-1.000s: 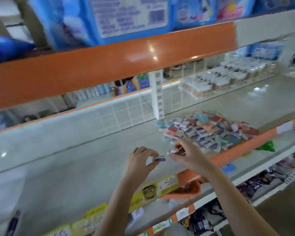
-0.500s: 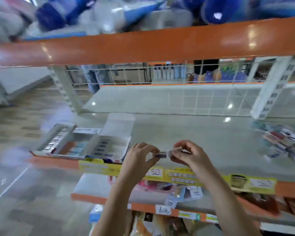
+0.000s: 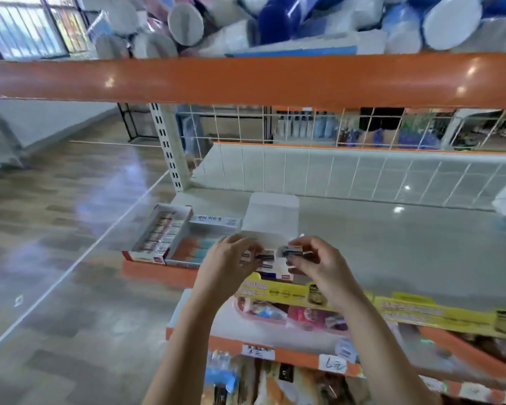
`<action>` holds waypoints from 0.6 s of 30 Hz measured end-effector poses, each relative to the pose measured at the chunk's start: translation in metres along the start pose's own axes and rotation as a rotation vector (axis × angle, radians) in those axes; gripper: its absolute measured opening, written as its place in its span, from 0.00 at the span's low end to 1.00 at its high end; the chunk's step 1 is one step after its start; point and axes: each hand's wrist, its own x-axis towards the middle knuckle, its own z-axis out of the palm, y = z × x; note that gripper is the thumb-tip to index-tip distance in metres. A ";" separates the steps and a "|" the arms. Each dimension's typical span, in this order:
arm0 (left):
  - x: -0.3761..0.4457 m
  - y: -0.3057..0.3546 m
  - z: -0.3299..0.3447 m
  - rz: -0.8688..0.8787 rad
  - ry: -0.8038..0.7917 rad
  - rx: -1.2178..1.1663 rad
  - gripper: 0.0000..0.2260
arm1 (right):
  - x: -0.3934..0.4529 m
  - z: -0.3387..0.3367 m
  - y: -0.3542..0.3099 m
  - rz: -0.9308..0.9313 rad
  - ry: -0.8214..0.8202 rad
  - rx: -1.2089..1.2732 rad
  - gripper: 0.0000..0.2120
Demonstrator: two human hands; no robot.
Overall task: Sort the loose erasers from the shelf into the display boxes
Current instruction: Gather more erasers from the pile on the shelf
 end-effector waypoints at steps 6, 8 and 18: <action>0.019 -0.016 -0.004 0.011 -0.019 0.020 0.11 | 0.014 0.011 -0.005 -0.152 0.045 -0.427 0.07; 0.028 -0.019 -0.001 0.023 -0.024 0.017 0.11 | 0.026 0.009 -0.005 -0.180 0.038 -0.590 0.09; 0.062 -0.047 0.007 -0.039 -0.021 0.095 0.10 | 0.078 0.022 0.016 -0.225 -0.230 -1.100 0.11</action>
